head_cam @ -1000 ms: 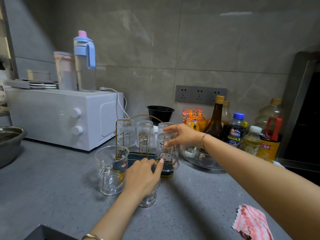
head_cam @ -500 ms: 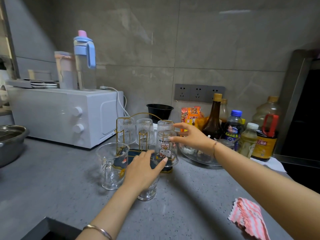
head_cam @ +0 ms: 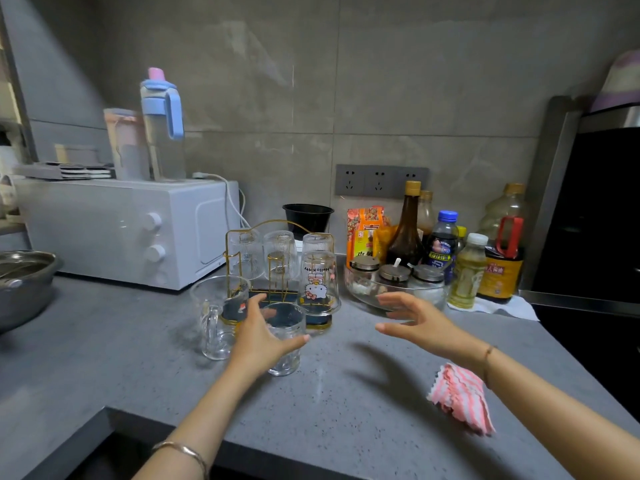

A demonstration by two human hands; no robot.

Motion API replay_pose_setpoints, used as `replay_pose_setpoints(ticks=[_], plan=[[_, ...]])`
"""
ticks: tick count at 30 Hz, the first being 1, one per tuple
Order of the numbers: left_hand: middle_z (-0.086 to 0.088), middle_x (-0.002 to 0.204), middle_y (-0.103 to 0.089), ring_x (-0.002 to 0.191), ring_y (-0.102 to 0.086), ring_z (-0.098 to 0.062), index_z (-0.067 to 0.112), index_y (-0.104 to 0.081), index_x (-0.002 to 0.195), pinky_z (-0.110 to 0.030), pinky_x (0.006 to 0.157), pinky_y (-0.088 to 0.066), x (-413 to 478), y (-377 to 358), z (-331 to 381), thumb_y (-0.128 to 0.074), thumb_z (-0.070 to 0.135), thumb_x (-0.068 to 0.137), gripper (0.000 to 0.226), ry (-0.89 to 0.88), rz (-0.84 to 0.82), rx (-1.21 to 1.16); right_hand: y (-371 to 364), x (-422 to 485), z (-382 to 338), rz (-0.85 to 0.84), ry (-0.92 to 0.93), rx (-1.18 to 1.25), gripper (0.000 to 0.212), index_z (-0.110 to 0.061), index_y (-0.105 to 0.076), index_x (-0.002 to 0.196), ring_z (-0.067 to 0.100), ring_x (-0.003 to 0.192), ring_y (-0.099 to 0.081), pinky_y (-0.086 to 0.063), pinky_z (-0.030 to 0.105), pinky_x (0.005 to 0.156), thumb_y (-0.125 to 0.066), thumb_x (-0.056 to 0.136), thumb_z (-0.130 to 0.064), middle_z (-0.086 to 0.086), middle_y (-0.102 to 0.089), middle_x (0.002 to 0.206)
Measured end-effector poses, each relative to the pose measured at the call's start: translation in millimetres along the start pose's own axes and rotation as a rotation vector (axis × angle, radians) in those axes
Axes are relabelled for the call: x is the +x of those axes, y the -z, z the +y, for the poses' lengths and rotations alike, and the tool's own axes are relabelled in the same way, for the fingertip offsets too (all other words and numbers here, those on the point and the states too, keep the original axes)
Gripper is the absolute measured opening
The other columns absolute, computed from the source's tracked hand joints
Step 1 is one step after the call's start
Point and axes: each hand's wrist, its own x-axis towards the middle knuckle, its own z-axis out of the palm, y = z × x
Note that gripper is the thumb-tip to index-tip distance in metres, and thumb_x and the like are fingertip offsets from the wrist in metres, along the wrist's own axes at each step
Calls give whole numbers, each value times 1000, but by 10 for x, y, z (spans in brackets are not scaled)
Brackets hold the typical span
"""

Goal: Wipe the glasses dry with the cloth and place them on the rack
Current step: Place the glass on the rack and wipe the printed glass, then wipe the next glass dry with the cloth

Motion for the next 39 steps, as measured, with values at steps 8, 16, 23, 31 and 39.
replay_pose_setpoints(ticks=[8, 16, 23, 31, 39], plan=[[10, 128, -52, 117, -51, -14, 27, -27, 142, -36, 104, -40, -453, -309, 289, -91, 39, 58, 106, -135, -48, -79, 240, -560, 479, 299, -266, -135, 37, -20, -56, 105, 17, 101, -51, -40, 25, 81, -76, 78, -35, 3, -54, 114], [12, 123, -54, 112, -55, -14, 33, -27, 141, -35, 101, -45, -699, -637, 526, -90, 42, 58, 105, -209, -180, -105, 362, -754, 860, 277, -405, -91, 33, -10, -59, 119, 15, 95, -52, -38, 21, 81, -61, 92, -29, 10, -60, 120], [12, 121, -55, 108, -57, -11, 33, -29, 139, -30, 97, -45, -818, -766, 568, -90, 42, 59, 101, -222, -223, -96, 351, -831, 888, 245, -415, -127, 32, -15, -63, 115, 17, 108, -53, -38, 23, 94, -60, 91, -36, 11, -54, 123], [7, 144, -42, 132, -43, -17, 30, -19, 148, -33, 109, -34, -878, -824, 548, -87, 45, 63, 110, -169, -214, -92, 254, -729, 849, 304, -451, -91, 28, -18, -51, 70, 16, 77, -52, -40, 27, 73, -59, 91, -36, 10, -59, 90], [41, 130, -31, 129, -29, 12, 41, -35, 134, -11, 104, -23, -1575, -847, 788, -61, 66, 77, 68, -411, 165, -248, 203, -930, 752, 460, -388, 24, 22, -11, -49, 75, 9, 54, -51, -40, 11, 44, -63, 81, 5, 5, -52, 72]])
